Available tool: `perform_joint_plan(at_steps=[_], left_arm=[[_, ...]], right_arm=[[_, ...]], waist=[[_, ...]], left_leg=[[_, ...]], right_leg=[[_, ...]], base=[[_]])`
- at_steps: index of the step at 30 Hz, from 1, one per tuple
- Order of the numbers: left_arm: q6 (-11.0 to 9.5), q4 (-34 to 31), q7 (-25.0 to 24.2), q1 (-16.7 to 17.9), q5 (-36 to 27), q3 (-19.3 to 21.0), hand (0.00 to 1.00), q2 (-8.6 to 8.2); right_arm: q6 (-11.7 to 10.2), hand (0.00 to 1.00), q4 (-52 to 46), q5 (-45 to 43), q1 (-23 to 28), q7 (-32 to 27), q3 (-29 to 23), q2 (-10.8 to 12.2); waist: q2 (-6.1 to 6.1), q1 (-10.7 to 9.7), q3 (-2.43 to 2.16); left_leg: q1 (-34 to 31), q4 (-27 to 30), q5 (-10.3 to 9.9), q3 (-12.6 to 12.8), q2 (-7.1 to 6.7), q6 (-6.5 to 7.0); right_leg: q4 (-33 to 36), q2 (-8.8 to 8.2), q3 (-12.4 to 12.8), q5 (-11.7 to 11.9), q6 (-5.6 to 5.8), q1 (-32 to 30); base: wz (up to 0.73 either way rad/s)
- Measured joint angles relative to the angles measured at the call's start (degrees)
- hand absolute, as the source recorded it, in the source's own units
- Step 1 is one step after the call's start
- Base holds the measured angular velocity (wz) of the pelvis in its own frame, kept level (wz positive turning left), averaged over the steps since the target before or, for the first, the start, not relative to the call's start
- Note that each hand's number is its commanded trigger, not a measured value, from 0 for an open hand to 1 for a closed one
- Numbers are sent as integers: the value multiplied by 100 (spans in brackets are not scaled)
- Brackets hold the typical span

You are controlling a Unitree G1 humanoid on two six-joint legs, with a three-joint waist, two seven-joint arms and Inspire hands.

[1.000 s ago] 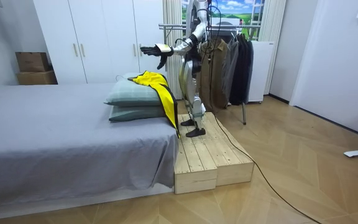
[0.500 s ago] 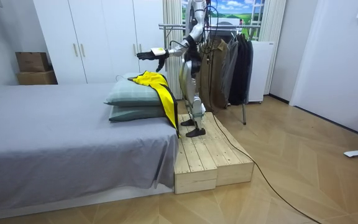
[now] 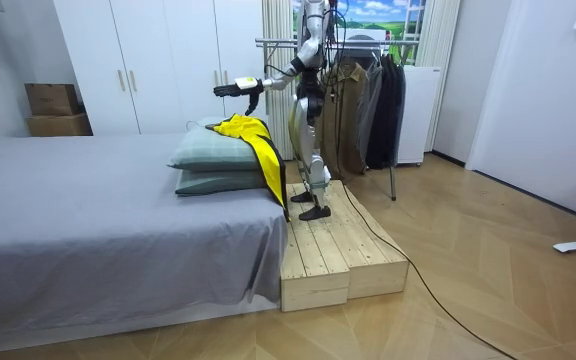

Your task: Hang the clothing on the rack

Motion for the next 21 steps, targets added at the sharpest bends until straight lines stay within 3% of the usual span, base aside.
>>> perform_joint_plan(at_steps=[7,12,14,16,21], left_arm=[[0,437,-70,-591,-7,17,0,15],[14,509,-197,-769,-11,134,0,42],[51,525,-206,-798,-11,132,0,46],[113,542,-217,-878,-10,134,0,44],[111,801,-323,-1230,-4,131,0,44]], right_arm=[[0,0,23,2,-26,6,0,-1],[1,0,17,27,-15,-4,4,2],[13,0,32,44,0,-9,6,3],[57,0,40,45,-2,-37,4,2],[18,0,5,57,-36,-64,13,2]], waist=[[-39,-20,17],[-81,-20,21],[-105,-21,-9],[-126,-25,4],[-68,-9,18]], left_leg=[[-83,8,0,4,6,0],[-239,21,2,133,29,-3],[-277,29,2,147,35,-3],[-285,31,2,205,40,-4],[-391,28,2,280,40,-4]], right_leg=[[14,5,4,2,-3,-81],[19,14,39,16,-20,-274],[19,21,70,22,-23,-340],[8,26,134,34,-21,-362],[9,29,221,57,-10,-475]], base=[[0],[-10],[-7],[-11],[-9]])
